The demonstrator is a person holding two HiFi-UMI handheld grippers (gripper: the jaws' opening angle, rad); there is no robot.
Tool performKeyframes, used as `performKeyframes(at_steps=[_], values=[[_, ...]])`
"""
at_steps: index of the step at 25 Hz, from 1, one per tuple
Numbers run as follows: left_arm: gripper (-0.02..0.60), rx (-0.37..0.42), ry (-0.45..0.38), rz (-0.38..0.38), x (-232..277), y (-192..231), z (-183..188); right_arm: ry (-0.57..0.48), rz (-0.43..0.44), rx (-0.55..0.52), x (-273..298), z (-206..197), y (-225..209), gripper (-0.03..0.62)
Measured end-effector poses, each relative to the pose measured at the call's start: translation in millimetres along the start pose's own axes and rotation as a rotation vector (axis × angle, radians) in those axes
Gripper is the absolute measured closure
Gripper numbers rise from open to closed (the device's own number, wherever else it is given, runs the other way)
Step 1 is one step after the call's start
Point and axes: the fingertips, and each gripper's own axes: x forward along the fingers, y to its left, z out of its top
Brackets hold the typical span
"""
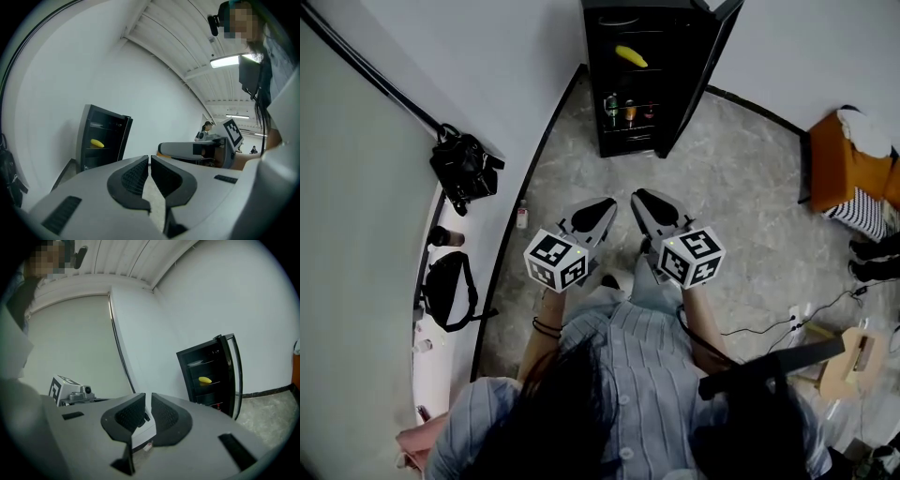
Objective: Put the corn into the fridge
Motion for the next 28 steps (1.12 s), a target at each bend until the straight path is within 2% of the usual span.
performKeyframes(at_steps=[18, 28], values=[[0.574, 0.004, -0.019, -0.019, -12, -20, -9, 0.042, 0.006, -0.008, -18, -25, 16, 0.548], [0.574, -0.004, -0.019, -0.027, -4, -27, -14, 0.061, 0.011, 0.005, -19, -30, 11, 0.548]])
